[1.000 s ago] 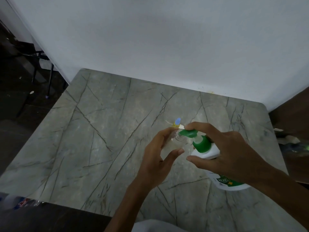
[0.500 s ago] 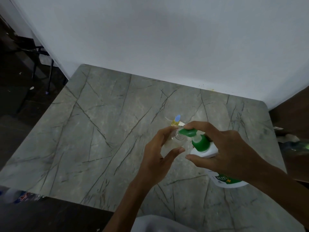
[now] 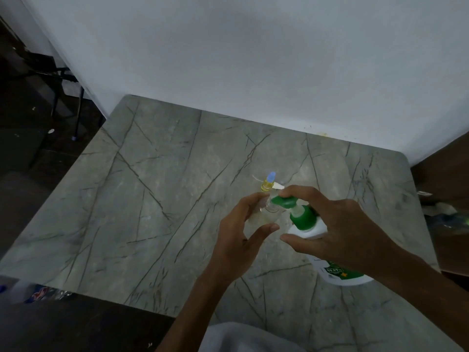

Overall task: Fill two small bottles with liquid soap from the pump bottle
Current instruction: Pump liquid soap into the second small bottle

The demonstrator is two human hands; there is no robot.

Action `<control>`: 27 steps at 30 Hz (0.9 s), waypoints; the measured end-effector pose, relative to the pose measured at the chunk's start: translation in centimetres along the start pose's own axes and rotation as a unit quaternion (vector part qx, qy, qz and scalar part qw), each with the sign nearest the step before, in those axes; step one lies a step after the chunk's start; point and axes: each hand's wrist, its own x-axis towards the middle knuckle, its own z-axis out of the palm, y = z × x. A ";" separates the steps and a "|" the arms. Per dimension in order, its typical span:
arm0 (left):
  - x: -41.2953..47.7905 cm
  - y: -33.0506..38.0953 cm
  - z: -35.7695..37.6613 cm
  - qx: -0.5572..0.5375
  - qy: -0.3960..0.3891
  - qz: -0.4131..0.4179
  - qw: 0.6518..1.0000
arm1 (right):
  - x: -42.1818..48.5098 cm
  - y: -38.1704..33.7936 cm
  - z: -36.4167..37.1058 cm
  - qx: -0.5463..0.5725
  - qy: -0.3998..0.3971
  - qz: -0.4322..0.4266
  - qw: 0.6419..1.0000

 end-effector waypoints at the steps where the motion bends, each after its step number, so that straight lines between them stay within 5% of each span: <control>1: 0.0 -0.1 -0.1 0.001 0.002 0.000 1.000 | 0.0 -0.1 0.1 0.004 0.003 0.002 1.000; 27: -0.4 -0.2 -0.4 -0.024 0.014 -0.007 1.000 | 0.4 -0.9 0.7 0.018 0.006 0.015 1.000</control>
